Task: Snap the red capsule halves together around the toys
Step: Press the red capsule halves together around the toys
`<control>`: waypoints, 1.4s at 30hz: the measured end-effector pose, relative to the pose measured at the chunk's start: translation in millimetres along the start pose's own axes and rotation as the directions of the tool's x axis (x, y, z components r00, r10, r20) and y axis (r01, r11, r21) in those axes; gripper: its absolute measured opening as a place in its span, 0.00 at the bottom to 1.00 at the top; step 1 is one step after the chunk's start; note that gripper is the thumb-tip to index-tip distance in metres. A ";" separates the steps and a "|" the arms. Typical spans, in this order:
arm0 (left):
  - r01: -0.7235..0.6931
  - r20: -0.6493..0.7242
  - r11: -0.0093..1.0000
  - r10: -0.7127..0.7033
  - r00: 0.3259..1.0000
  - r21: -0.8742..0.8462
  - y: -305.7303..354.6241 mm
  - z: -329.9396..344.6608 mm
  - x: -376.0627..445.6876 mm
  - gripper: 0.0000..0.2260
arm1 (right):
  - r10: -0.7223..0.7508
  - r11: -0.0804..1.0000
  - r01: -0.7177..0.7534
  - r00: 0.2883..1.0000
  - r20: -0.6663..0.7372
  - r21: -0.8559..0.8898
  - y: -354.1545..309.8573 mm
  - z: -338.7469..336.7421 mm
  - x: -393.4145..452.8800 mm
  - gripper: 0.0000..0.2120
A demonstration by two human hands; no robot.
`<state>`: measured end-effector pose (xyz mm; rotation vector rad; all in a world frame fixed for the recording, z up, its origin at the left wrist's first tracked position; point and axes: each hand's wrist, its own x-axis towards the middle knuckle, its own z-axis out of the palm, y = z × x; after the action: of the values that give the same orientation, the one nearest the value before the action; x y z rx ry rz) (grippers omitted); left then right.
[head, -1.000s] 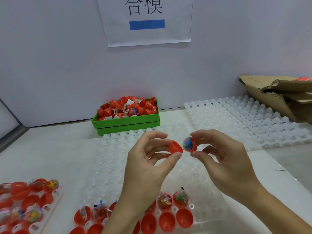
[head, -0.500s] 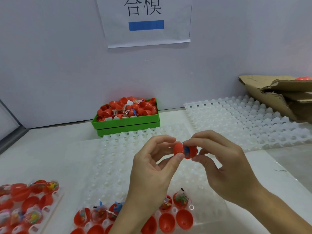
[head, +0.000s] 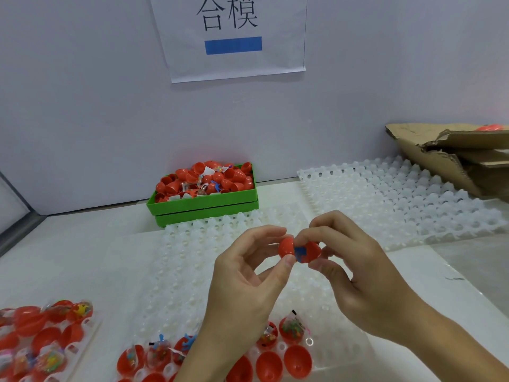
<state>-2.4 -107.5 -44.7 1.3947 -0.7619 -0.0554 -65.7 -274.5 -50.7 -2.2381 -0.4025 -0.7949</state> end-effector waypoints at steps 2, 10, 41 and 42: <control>0.003 0.002 1.000 -0.003 1.000 0.016 -0.9 0.4 -0.2 0.12 | -0.014 0.999 0.014 1.000 -0.022 -0.031 0.0 -0.2 0.3 0.19; 0.007 0.011 0.998 -0.008 1.000 0.060 -1.0 0.0 -0.7 0.13 | 0.149 0.966 -0.113 0.978 -0.145 0.231 -4.1 1.9 0.4 0.22; -0.096 0.007 0.974 0.096 0.995 0.206 -0.7 2.9 -2.8 0.10 | 0.238 0.909 -0.167 0.960 -0.148 0.381 -12.4 2.1 3.1 0.18; -0.095 0.015 0.974 0.094 0.995 0.206 0.1 3.1 -2.8 0.10 | 0.245 0.907 -0.172 0.958 -0.149 0.386 -12.5 2.7 3.1 0.18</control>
<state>-6.3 -108.8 -45.9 1.5532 -0.8563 0.0976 -68.4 -263.7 -43.6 -1.7973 -0.1922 -0.7453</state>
